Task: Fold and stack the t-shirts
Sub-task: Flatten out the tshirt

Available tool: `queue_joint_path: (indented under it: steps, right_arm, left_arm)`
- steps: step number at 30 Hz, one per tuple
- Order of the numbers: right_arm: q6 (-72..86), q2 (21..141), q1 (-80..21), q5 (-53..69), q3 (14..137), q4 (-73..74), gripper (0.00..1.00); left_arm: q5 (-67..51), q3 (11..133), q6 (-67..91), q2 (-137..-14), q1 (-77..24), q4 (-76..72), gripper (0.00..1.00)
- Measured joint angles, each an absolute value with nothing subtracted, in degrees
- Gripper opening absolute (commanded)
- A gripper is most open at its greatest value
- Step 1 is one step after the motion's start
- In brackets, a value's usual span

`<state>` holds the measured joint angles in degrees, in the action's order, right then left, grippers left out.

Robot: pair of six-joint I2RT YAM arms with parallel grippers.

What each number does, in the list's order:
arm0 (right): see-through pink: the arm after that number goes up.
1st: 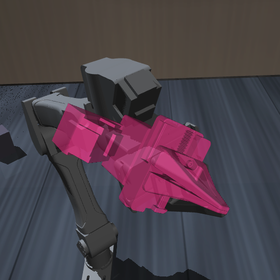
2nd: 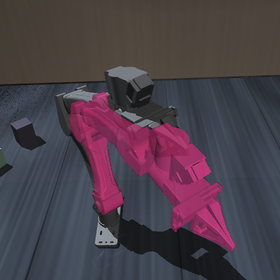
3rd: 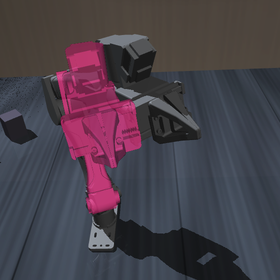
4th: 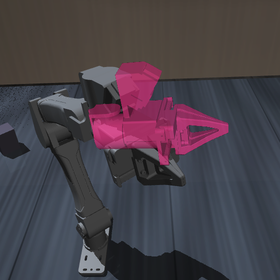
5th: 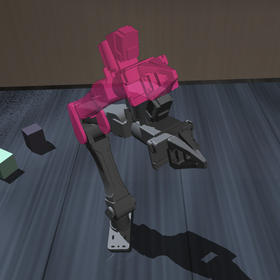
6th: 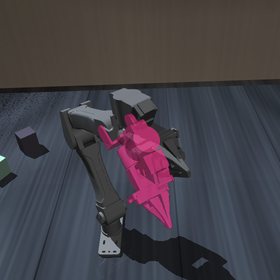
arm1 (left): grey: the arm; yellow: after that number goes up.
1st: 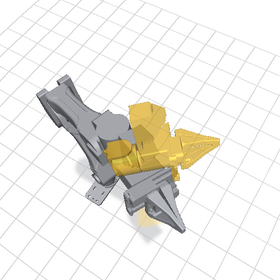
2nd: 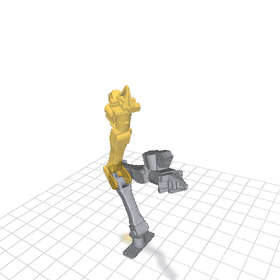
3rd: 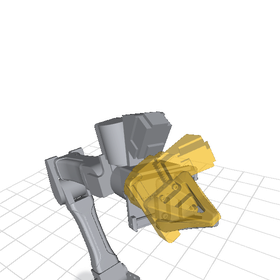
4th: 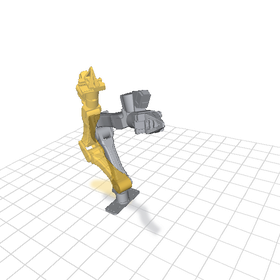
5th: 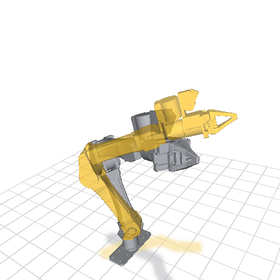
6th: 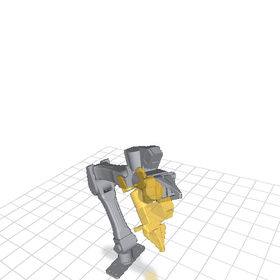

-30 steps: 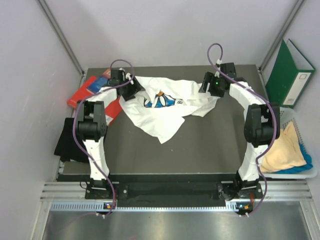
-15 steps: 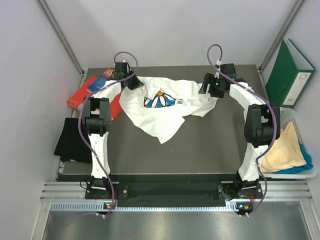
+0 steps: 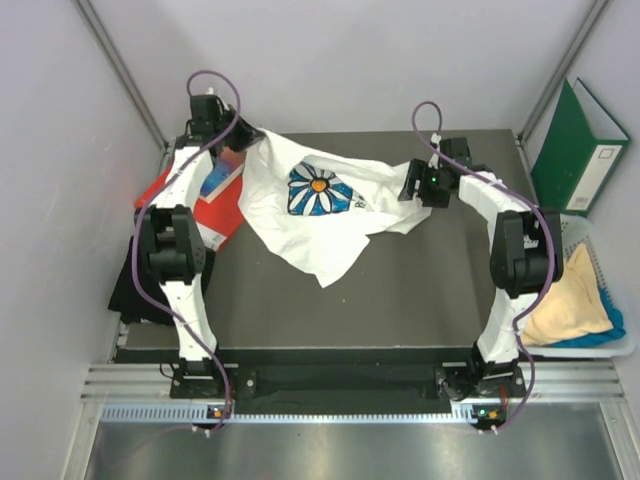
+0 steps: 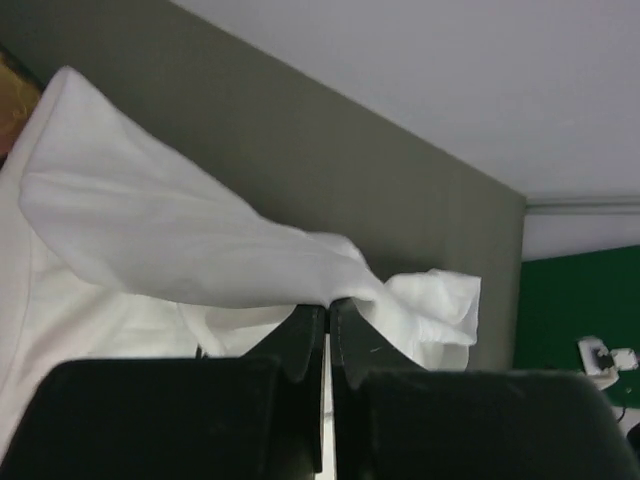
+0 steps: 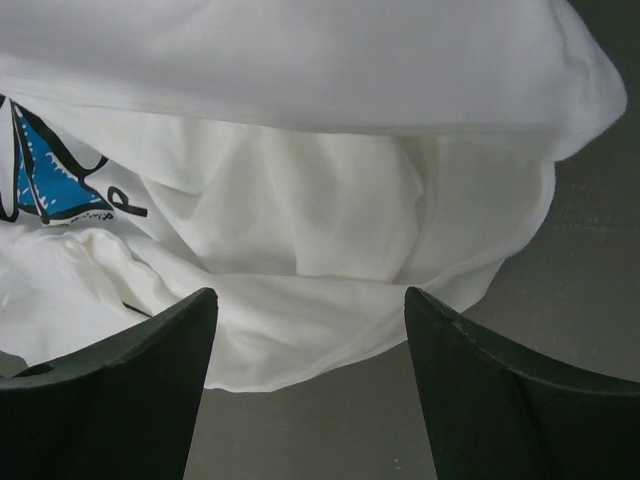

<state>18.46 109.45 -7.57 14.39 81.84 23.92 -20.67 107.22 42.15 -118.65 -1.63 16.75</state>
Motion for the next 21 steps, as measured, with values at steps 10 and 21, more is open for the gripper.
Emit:
queue_joint_path:
  steps: [10, 21]
  right_arm:
    - [17.0, 109.4, -7.6, 14.5, 82.6, 25.4, 0.75]
    - [16.0, 109.1, -7.6, 14.0, 82.6, 26.2, 0.75]
  left_arm:
    - [-28.6, 132.4, 51.1, -142.3, -0.2, 18.5, 0.99]
    - [-29.2, 107.1, 46.7, -133.2, -1.2, 15.4, 0.99]
